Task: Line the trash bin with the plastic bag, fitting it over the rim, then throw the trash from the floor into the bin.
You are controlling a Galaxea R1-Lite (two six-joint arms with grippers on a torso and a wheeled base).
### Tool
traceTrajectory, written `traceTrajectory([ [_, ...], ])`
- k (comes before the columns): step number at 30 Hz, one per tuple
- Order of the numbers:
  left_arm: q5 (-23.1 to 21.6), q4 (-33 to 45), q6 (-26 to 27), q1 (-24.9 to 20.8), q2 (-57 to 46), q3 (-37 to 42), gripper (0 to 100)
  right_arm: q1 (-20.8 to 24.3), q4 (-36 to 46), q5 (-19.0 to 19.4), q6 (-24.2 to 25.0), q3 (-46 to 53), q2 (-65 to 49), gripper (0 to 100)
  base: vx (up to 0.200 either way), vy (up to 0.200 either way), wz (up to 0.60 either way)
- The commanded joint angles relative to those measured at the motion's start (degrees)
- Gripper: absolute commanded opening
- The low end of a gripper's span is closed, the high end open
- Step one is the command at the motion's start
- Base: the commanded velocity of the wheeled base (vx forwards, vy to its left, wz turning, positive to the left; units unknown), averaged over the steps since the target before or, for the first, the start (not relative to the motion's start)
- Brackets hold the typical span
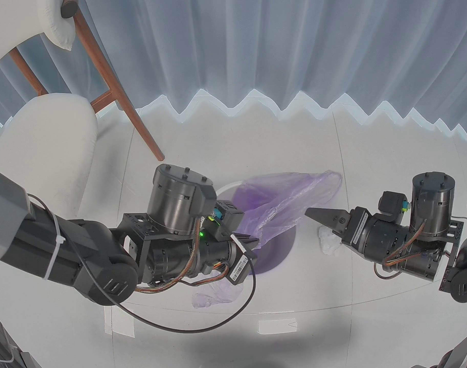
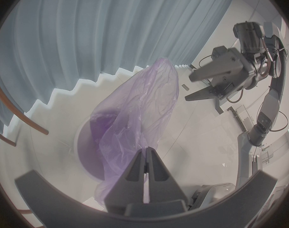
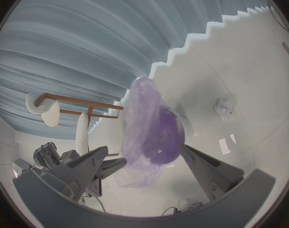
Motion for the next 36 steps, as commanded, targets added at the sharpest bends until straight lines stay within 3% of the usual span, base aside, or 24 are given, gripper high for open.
traceTrajectory([
  [1, 0.3, -0.2, -0.1, -0.3, -0.1, 0.2, 0, 1.7, 0.1, -0.6, 0.3, -2.0, 2.2, 100, 0.0, 0.0, 0.0],
  [10, 0.9, -0.3, -0.1, 0.7, 0.1, -1.3, 0, 1.6, -1.1, -5.6, 0.3, -4.7, 9.0, 100, 0.0, 0.0, 0.0],
  [31, 1.2, -0.3, -0.3, 0.9, -0.2, -1.8, 0, -1.0, -6.0, -7.1, -0.5, -6.8, 17.8, 100, 0.0, 0.0, 0.0],
  [32, 1.1, -0.3, -0.3, 0.9, -0.2, -1.8, 0, -1.0, -6.1, -7.1, -0.5, -6.9, 17.9, 0, 0.0, 0.0, 0.0],
  [36, 1.1, -0.3, -0.2, 0.9, -0.3, -1.8, 0, -1.0, -6.3, -7.4, -0.6, -10.5, 20.3, 0, 0.0, 0.0, 0.0],
])
